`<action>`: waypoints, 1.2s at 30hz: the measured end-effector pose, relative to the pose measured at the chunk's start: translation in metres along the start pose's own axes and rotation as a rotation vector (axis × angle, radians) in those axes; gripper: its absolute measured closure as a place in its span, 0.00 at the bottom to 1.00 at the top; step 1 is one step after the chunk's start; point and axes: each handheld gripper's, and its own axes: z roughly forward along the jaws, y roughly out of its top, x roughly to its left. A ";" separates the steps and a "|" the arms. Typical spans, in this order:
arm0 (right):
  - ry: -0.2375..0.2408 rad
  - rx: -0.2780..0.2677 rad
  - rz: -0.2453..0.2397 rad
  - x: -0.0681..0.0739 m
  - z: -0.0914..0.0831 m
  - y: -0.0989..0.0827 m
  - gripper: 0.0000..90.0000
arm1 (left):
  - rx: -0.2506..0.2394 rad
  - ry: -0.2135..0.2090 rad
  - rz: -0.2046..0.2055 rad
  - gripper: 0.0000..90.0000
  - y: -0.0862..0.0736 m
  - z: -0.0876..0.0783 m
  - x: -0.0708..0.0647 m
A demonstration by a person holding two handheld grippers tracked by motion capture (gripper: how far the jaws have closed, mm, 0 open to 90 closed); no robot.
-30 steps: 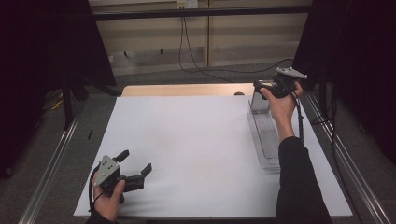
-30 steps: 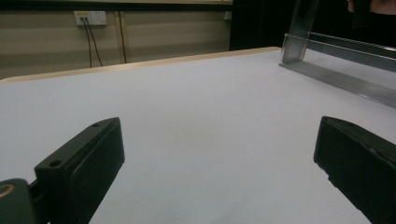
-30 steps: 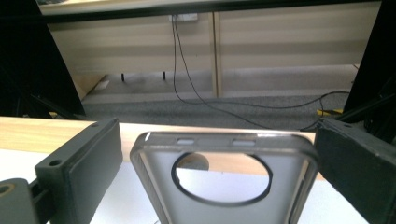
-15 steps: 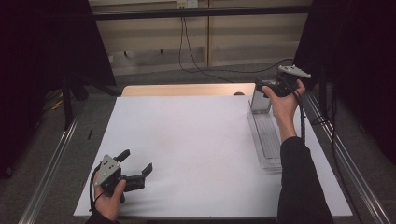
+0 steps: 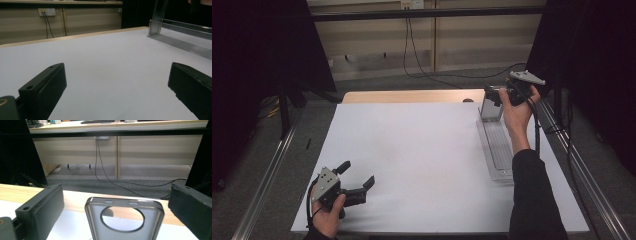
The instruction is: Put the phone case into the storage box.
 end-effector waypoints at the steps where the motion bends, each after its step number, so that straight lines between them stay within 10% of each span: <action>1: 0.002 0.005 -0.004 0.000 -0.001 0.000 0.00 | 0.000 0.001 -0.001 0.02 0.000 0.000 0.000; 36: 0.077 -0.014 -0.015 -0.007 -0.041 -0.024 0.00 | 0.008 0.000 0.013 0.02 0.000 0.000 0.000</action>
